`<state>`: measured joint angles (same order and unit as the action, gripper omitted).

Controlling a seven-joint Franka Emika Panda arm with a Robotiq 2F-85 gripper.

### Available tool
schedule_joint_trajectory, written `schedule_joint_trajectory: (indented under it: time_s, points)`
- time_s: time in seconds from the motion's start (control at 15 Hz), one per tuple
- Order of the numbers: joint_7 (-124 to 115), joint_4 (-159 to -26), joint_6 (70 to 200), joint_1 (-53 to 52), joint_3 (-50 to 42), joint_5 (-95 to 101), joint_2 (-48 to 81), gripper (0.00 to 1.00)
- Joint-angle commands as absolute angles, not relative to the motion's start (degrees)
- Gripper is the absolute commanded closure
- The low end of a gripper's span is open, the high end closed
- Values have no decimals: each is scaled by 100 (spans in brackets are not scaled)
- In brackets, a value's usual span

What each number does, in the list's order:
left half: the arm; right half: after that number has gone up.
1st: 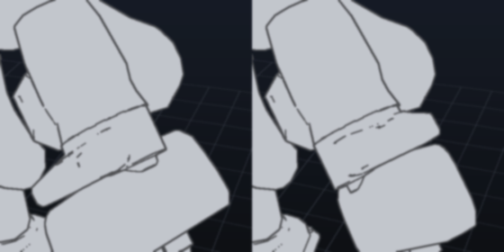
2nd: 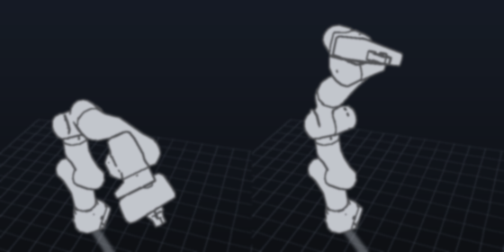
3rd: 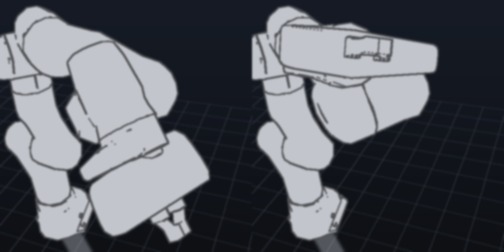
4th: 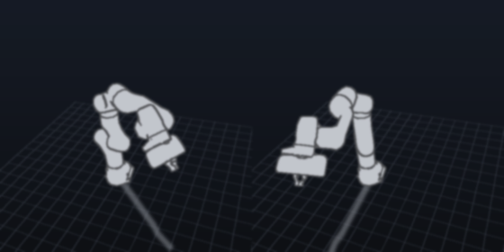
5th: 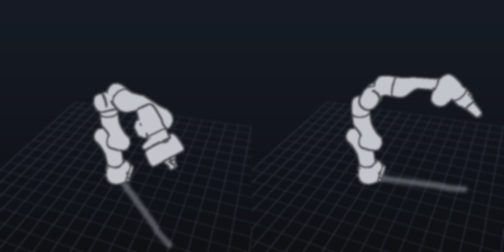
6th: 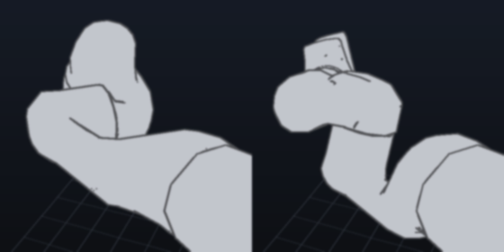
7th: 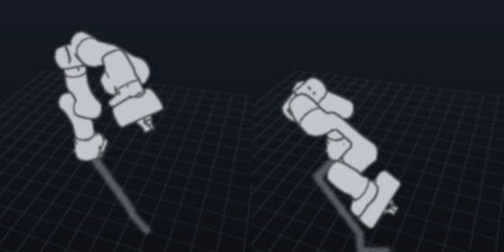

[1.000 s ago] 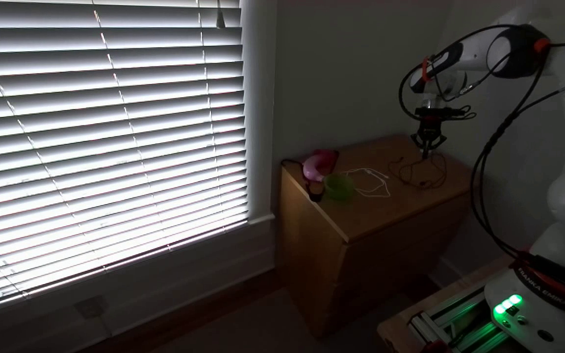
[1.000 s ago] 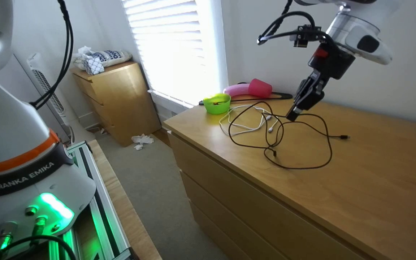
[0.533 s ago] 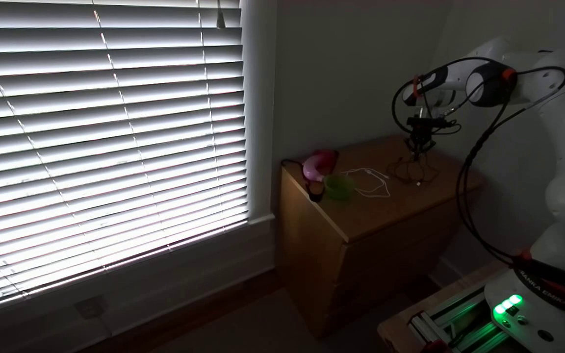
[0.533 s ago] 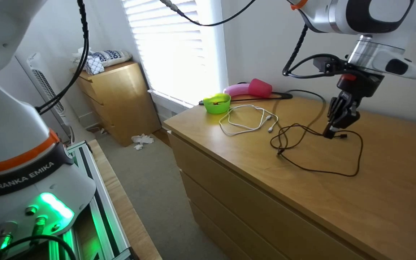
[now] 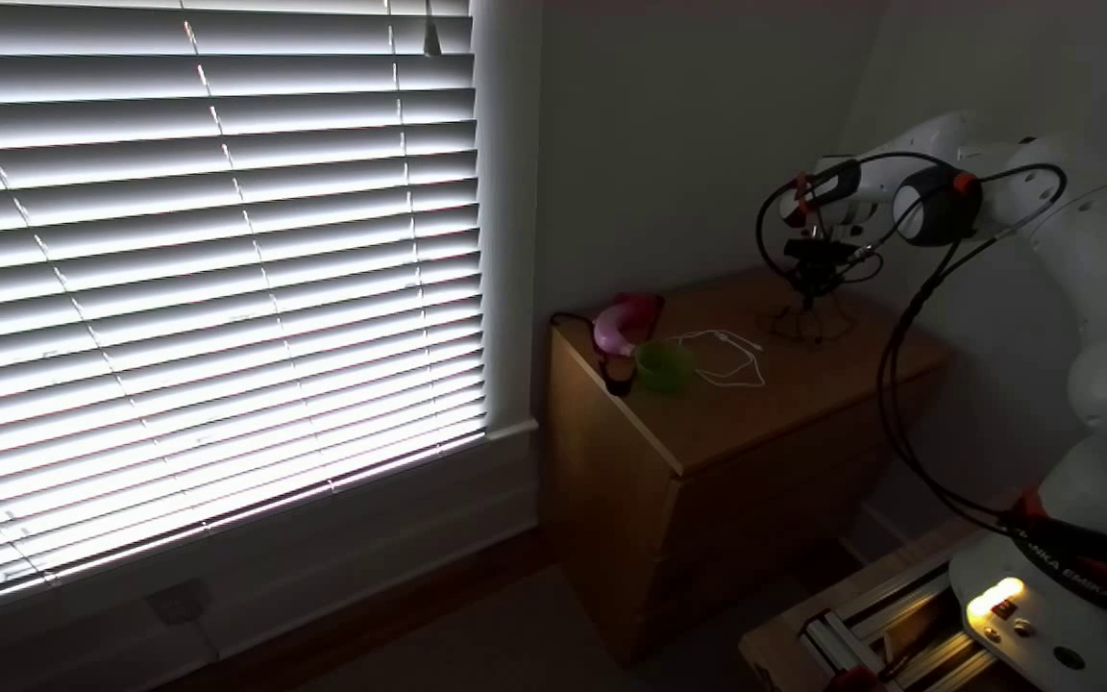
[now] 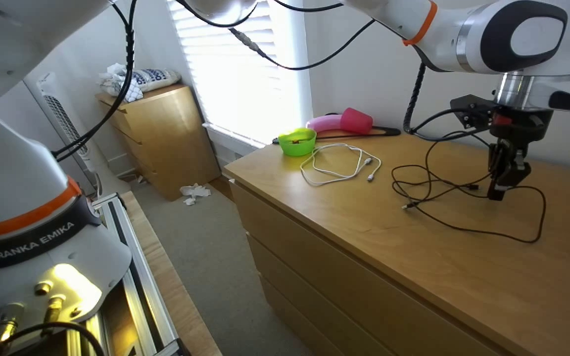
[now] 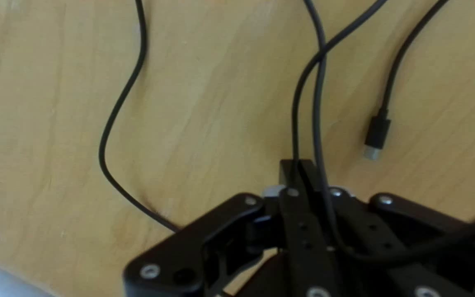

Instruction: Move the black cable forward

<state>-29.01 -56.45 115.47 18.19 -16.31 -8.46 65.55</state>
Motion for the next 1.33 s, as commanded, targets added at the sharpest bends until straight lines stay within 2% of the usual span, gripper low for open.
schedule_joint_trajectory:
  time_s: [0.0,0.53,0.6,1.13,1.27]
  points:
    - [-2861,-5280,11491,1853,-1612,-843,6721,64]
    - [-1748,-6110,12017,1884,-1618,-869,5356,2]
    - [-1576,-6373,11883,1926,-1515,-1009,5045,0]
    - [-1301,-8336,11080,1728,-1272,-1500,3152,0]
    - [-1204,-8870,11210,1627,-1299,-1396,2771,0]
